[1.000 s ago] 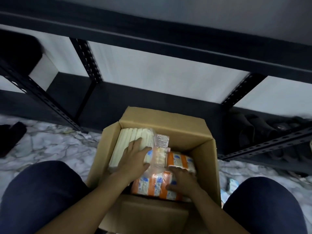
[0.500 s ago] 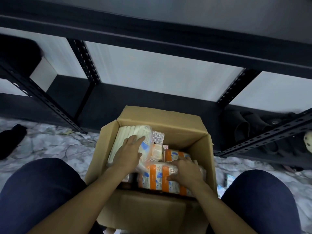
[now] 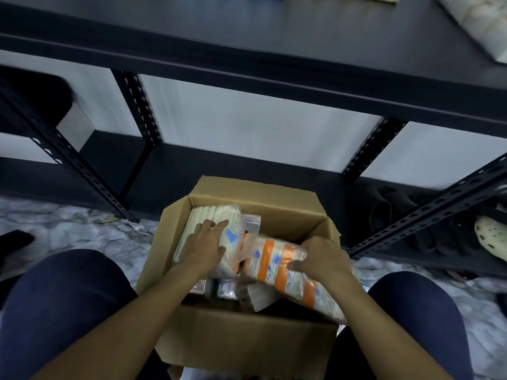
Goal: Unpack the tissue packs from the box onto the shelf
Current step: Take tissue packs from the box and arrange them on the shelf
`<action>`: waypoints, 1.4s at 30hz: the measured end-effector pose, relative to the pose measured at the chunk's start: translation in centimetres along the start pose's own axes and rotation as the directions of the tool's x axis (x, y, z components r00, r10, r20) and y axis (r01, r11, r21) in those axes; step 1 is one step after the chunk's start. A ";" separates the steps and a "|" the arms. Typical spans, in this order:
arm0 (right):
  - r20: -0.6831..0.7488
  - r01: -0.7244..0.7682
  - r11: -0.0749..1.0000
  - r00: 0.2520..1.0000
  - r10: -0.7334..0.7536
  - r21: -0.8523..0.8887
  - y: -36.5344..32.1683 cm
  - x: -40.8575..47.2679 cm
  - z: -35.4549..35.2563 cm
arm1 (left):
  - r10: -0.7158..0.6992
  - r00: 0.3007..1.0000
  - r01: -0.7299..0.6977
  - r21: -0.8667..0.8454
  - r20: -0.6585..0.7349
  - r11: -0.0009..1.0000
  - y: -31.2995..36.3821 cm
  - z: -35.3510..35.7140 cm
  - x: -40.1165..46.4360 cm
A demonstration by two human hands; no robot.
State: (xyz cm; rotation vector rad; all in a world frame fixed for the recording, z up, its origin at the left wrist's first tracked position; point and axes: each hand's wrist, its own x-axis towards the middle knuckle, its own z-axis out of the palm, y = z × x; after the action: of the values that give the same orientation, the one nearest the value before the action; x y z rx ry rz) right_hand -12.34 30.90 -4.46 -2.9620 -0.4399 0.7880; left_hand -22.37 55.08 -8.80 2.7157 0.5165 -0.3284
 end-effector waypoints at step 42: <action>-0.217 0.095 0.864 0.976 0.017 0.495 7.2 -3.7 -4.6 | 0.229 0.968 -0.238 0.084 0.099 0.968 5.4 0.7 4.4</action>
State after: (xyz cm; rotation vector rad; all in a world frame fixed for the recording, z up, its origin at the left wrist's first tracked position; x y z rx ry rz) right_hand -11.30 23.04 0.51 -2.4957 -0.2315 0.4740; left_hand -16.38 51.43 -9.11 2.8006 0.1562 -0.4162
